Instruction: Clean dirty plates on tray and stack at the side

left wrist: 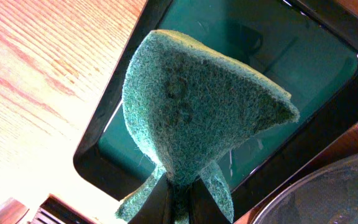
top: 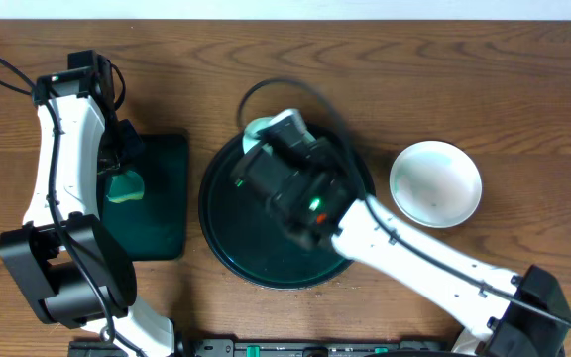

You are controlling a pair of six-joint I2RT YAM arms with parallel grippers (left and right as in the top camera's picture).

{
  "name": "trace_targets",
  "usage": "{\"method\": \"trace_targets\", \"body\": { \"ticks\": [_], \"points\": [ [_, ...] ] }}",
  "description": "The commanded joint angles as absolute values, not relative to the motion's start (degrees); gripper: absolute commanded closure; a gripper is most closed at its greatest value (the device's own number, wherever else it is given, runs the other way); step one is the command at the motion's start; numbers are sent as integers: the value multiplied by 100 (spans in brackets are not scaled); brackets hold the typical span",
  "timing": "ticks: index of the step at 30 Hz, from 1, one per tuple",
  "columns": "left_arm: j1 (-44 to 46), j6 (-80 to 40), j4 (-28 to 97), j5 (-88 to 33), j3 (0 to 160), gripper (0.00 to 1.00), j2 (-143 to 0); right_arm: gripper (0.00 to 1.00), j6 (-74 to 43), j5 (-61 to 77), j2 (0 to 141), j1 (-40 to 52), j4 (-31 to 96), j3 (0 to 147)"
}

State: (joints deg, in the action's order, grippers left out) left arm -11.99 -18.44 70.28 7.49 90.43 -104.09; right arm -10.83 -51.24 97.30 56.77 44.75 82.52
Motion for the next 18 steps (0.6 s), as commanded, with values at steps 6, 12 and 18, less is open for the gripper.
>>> {"method": "trace_targets", "body": {
  "ticks": [6,12,18],
  "points": [
    [-1221,-1938,7043,819,9096,93,-10368,99,346,-8281,9581,6377,3424,8283],
    [-1221,-1938,7046,819,9096,92,-10368,99,1164,-8390,9574,6497,2727,8283],
    [-1221,-1938,7046,819,9096,93,-10368,99,674,-7356,9574,6372,3114,8281]
  ]
}}
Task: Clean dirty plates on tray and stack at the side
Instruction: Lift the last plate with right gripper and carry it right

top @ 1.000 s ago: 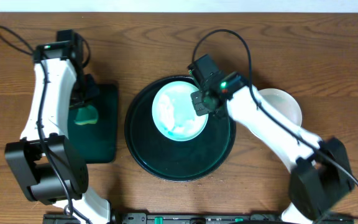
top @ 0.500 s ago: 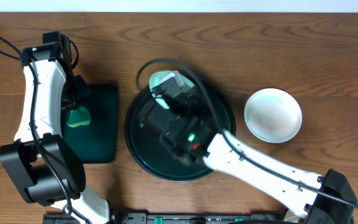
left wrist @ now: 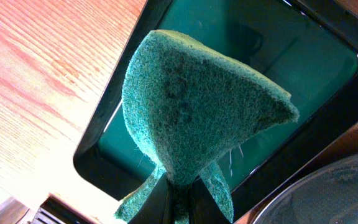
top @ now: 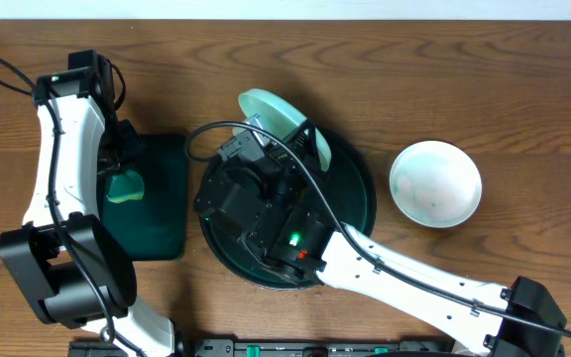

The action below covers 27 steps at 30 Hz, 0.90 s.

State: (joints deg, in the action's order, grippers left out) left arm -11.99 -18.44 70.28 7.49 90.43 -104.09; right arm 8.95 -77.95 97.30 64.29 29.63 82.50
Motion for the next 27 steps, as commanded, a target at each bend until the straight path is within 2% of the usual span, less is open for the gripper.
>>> {"method": "trace_targets", "body": {
  "ticks": [1,8,15,19,27],
  "points": [
    [-1221,-1935,7046,819,9096,93,-10368,99,471,-6967,9574,6326,3317,8281],
    [-1221,-1938,7046,819,9096,92,-10368,99,-1170,-3317,9544,5555,4276,8283],
    [-1221,-1935,7048,819,9096,93,-10368,99,-1332,-445,8901,4160,4318,8300],
    [-1221,-1935,7048,819,9096,93,-10368,99,-1651,123,8401,3026,4674,8300],
    [-1221,-1935,7048,819,9096,93,-10368,99,-1931,119,8097,528,6104,8228]
  ]
}}
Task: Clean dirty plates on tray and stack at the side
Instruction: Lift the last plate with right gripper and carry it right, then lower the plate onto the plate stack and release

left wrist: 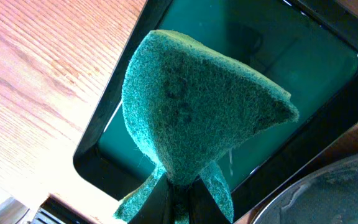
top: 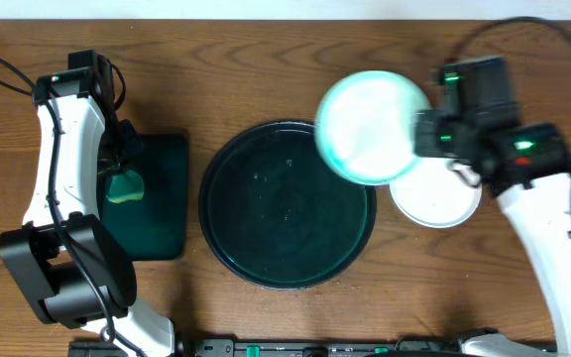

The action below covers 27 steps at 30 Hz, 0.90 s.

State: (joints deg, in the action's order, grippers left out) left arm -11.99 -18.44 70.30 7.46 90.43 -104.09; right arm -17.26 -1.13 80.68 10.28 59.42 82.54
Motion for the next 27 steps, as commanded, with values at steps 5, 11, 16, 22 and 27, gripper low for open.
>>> {"method": "trace_targets", "body": {
  "ticks": [5,11,16,22,27],
  "points": [
    [-1221,-1935,7046,819,9096,93,-10368,99,-1929,91,8250,-628,6237,7634],
    [-1221,-1935,7041,819,9096,93,-10368,99,-1927,95,8425,-1125,5404,6521],
    [-1221,-1935,7043,819,9096,93,-10368,99,-1929,198,8501,-1116,4670,5802],
    [-1221,-1935,7043,819,9096,93,-10368,94,-1925,198,8512,-1116,4641,5701],
    [-1221,-1931,7043,819,9096,93,-10368,76,-1772,392,8512,-1114,4748,5833]
  ]
}}
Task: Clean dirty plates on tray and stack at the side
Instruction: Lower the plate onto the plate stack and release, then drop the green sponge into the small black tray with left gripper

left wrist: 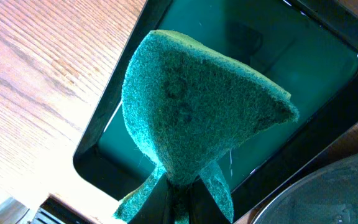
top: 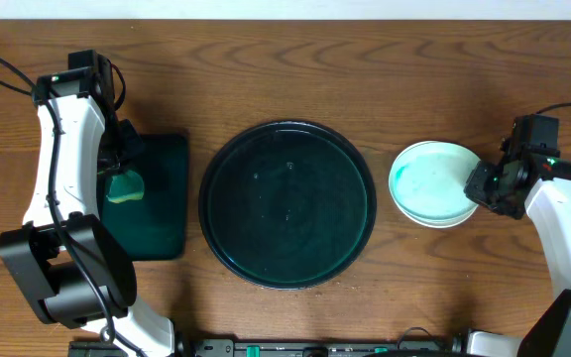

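A pale green plate (top: 427,181) lies on a white plate (top: 434,217) right of the round dark tray (top: 287,260), which holds no plates. My right gripper (top: 482,184) sits at the green plate's right rim, its fingers over the edge and apparently still shut on it. My left gripper (left wrist: 179,186) is shut on a folded green sponge (left wrist: 191,118), held above the rectangular green tray (left wrist: 303,68). From overhead the sponge (top: 123,185) shows at that tray's left edge.
The rectangular green tray (top: 165,198) lies just left of the round tray. A white wall edge runs along the far side of the wooden table (top: 295,69). Cables trail from both arms.
My right gripper moved from above the round tray's right rim, with the green plate in the air, down to the right. The plate now rests on the white plate. The left arm stayed still.
First my right arm reached across the round tray onto the green plate at its far rim. Then the plate stood tilted up at that rim. Then it hung in the air near the white plate, and now it is stacked on it. The left gripper kept the sponge throughout.
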You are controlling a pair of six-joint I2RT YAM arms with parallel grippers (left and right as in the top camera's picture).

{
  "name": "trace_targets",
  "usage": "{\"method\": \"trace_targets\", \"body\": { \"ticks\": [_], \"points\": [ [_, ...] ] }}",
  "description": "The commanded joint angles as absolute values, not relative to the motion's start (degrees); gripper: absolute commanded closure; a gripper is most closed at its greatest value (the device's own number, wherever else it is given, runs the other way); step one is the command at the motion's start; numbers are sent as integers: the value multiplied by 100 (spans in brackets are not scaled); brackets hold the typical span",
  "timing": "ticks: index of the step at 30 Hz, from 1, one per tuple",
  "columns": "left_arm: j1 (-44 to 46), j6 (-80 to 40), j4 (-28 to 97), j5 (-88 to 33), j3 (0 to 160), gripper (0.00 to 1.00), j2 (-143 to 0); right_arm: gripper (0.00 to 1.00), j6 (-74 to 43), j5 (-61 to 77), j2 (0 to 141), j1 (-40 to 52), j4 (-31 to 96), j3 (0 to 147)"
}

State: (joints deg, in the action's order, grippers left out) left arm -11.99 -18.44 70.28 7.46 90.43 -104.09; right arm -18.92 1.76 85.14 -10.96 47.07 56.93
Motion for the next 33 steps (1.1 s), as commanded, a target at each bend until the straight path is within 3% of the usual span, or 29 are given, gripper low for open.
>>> {"method": "trace_targets", "body": {
  "ticks": [1,10,19,25,30,33],
  "points": [
    [-1221,-1916,7043,819,9096,93,-10368,72,-1625,517,8512,-1100,4797,5905],
    [-1221,-1841,7166,816,9096,93,-10368,27,-906,679,8512,-578,5741,7142],
    [-1221,-679,7022,143,8589,93,-10368,22,-718,1098,8514,270,5450,7688],
    [-1221,-663,6670,58,7913,91,-10370,22,-718,1100,8514,517,5258,7686],
    [-1221,-668,6541,56,7673,66,-10370,22,-718,1100,8514,537,5245,7686],
    [-1221,-663,6598,-73,7782,58,-10328,22,-661,1107,8514,537,5247,7686]
  ]
}}
